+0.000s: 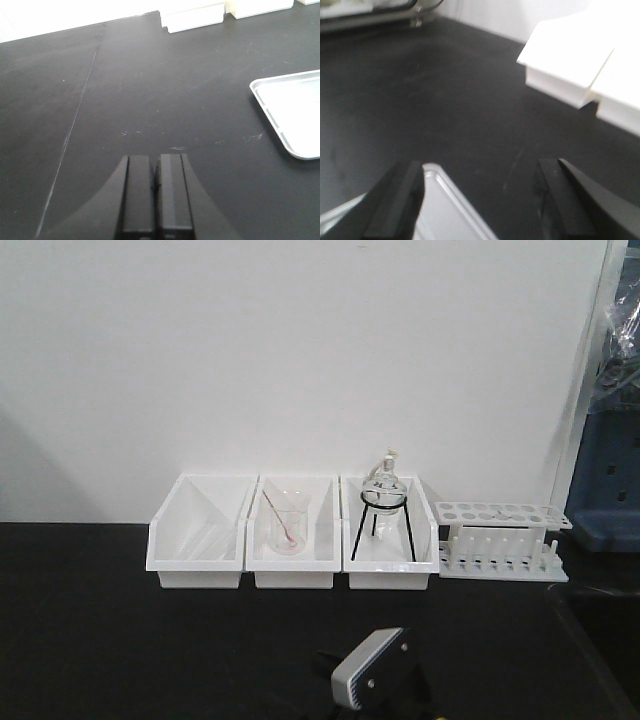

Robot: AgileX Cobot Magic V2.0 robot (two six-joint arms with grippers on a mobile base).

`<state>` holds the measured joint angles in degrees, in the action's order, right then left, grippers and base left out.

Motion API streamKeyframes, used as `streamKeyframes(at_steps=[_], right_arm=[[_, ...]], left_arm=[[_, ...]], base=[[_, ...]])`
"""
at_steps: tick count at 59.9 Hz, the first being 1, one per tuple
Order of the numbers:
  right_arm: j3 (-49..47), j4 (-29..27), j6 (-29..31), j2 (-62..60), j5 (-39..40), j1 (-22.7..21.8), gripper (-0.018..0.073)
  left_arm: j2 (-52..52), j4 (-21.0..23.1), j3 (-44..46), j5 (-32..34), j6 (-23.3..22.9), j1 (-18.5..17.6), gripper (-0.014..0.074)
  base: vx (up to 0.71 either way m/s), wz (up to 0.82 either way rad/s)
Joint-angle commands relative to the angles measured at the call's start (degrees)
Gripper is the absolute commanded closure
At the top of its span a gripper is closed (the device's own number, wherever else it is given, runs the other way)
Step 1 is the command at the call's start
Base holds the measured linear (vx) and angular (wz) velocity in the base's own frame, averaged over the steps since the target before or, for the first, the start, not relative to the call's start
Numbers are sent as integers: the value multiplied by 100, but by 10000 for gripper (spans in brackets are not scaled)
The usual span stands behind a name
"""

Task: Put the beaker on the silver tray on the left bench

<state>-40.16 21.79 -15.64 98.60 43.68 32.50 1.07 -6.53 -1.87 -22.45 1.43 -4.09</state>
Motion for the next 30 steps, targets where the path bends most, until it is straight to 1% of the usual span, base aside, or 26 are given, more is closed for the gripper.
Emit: streamKeyframes(at_steps=[1, 7, 11, 19, 23, 30], right_arm=[[-109, -215, -206, -975, -486, -8, 211], [-109, -210, -264, -1960, -1778, -8, 415], [-109, -210, -264, -2645, -2799, -8, 570], [-109, -210, -272, -3956, -4679, -8, 576], [-109, -210, -266, -4552, -5476, -8, 574], [-109, -130, -235, -5293, -6321, -8, 573]], left_arm=[[40, 3, -114, 471, -11, -20, 595], [40, 3, -114, 471, -11, -20, 595], [40, 3, -114, 471, -11, -20, 595], [40, 3, -114, 471, -11, -20, 595], [40, 3, -114, 471, -11, -20, 595], [40, 3, -114, 471, -11, -20, 595]], base=[[0, 0], [0, 0], [0, 0], [0, 0], [0, 0], [0, 0]])
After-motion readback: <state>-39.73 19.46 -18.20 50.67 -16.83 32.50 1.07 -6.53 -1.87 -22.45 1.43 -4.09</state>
